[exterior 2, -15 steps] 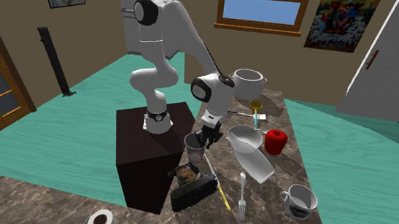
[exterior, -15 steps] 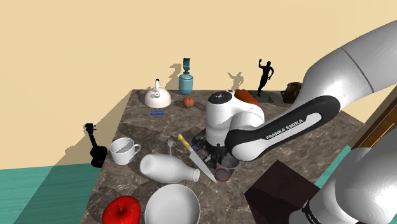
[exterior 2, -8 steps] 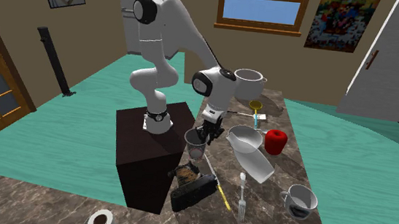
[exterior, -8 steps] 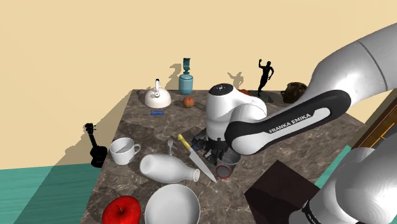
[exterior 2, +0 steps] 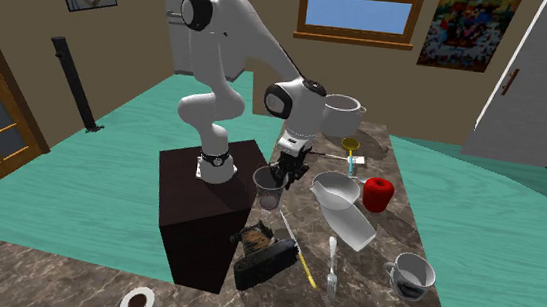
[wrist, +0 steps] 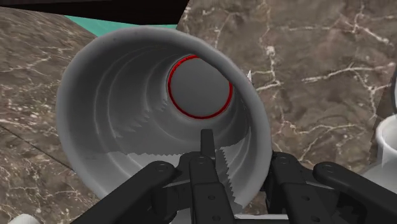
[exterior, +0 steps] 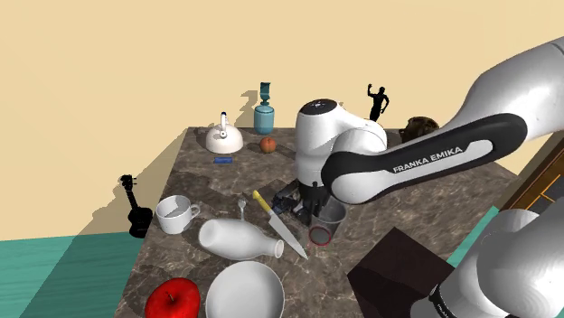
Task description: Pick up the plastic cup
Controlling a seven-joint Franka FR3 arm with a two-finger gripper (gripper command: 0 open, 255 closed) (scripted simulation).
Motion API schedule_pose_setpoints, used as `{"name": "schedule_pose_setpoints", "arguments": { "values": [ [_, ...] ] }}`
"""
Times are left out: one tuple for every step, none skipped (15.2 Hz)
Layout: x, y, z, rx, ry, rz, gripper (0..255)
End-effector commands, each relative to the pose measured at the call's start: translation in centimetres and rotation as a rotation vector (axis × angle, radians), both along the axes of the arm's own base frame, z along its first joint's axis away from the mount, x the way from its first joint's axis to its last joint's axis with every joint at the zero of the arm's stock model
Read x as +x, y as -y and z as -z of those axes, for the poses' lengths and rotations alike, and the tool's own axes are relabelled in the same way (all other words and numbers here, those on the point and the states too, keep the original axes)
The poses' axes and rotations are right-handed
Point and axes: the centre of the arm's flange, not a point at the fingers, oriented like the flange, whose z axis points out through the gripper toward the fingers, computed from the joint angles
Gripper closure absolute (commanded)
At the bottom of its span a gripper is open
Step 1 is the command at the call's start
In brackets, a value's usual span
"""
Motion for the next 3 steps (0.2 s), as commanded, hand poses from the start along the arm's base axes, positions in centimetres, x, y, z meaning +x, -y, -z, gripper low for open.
{"name": "schedule_pose_setpoints", "arguments": {
  "values": [
    [0.02,0.0,-1.11,0.0,0.0,0.0,255],
    [0.02,0.0,-1.19,0.0,0.0,0.0,255],
    [0.01,0.0,-1.2,0.0,0.0,0.0,255]
  ]
}}
